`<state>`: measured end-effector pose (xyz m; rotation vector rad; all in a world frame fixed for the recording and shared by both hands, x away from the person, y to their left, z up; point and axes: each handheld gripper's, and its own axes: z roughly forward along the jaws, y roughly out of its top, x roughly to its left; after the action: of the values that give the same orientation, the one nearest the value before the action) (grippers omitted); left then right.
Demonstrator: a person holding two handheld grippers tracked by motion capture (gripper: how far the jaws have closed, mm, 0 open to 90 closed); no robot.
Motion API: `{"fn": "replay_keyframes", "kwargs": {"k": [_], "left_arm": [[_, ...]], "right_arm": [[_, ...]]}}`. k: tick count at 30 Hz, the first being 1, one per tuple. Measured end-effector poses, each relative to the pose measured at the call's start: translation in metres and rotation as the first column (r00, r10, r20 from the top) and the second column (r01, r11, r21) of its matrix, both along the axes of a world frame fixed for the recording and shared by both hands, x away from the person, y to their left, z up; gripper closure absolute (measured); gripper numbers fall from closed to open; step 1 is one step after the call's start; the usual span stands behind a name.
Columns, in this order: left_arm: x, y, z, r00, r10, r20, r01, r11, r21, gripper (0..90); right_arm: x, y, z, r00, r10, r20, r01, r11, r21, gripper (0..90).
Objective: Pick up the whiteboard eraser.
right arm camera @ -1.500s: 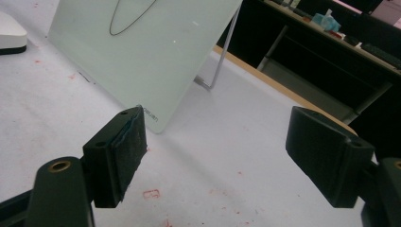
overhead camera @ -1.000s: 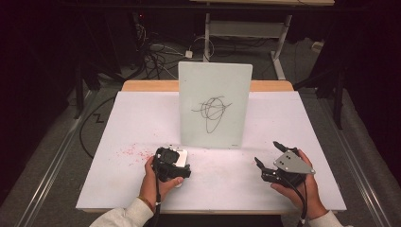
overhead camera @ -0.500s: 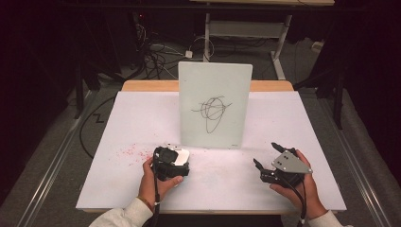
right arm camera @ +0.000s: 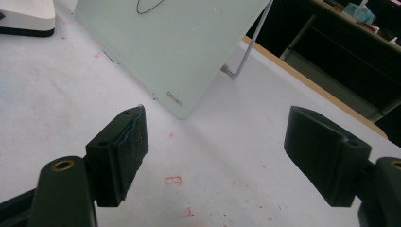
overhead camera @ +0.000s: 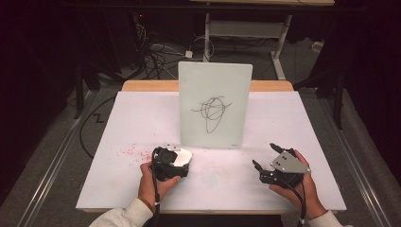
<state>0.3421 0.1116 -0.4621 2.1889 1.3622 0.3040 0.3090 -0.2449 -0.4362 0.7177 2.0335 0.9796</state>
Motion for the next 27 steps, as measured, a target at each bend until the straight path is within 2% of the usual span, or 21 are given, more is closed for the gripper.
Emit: {"fn": "replay_keyframes", "kwargs": {"k": [4,10,13,15,19,27], "left_arm": [[-0.002,0.0,0.006,0.9981,-0.036,0.05,0.035,0.9992,0.02,28.9],[0.001,0.01,0.013,0.994,-0.051,0.097,0.05,0.9987,0.009,28.9],[0.002,0.014,0.018,0.9904,-0.046,0.131,0.043,0.9988,0.024,28.9],[0.004,0.017,0.02,0.9893,-0.045,0.139,0.041,0.9987,0.028,28.9],[0.008,0.026,0.024,0.9844,-0.03,0.173,0.025,0.9993,0.026,28.9],[0.015,0.045,0.034,0.9708,-0.042,0.236,0.041,0.9991,0.011,28.9]], "right_arm": [[0.0,0.0,0.001,1.0,0.001,0.003,-0.001,1.0,0.002,23.0],[0.0,-0.001,0.001,1.0,0.0,0.007,0.0,1.0,0.005,23.0],[0.0,-0.001,0.001,1.0,0.003,0.009,-0.003,1.0,0.006,23.0],[0.0,-0.002,0.002,0.9998,0.006,0.018,-0.006,1.0,0.003,23.0],[0.0,-0.002,0.002,0.9999,0.003,0.013,-0.004,1.0,0.01,23.0],[0.001,-0.003,0.003,0.9998,0.003,0.021,-0.004,1.0,0.013,23.0]]}}
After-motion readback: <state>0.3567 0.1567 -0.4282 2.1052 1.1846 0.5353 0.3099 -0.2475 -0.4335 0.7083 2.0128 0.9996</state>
